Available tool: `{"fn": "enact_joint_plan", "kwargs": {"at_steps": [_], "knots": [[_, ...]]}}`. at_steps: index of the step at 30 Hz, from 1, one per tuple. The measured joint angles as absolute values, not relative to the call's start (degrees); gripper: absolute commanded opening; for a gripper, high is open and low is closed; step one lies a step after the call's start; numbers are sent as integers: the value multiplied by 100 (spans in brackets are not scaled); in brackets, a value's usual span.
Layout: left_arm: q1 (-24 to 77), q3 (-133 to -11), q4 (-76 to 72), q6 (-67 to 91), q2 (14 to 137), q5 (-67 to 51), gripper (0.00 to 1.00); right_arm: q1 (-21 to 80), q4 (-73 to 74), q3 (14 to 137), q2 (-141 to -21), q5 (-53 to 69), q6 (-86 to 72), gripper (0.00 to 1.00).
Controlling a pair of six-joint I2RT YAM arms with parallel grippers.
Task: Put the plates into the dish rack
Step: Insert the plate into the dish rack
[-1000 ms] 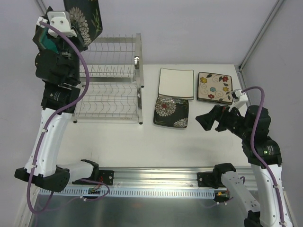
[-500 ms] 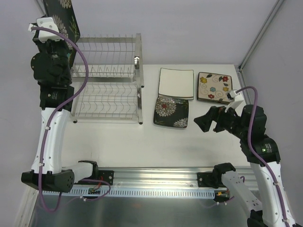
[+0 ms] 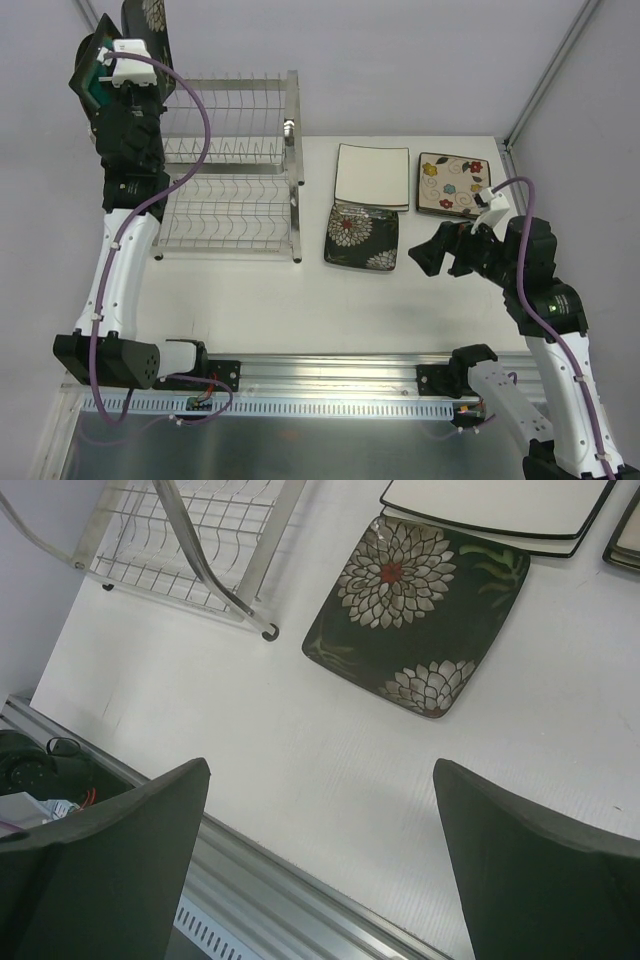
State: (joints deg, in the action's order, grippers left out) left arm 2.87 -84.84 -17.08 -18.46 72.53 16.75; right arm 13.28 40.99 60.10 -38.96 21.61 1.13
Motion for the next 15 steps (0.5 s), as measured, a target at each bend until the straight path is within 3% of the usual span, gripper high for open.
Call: {"fn": "enact_joint_plan", "kwargs": {"at_steps": [15], "knots": [[248, -8197, -2401, -2108, 7308, 1900, 0, 1330, 4097, 6007, -3981, 2123, 121, 100]]}}
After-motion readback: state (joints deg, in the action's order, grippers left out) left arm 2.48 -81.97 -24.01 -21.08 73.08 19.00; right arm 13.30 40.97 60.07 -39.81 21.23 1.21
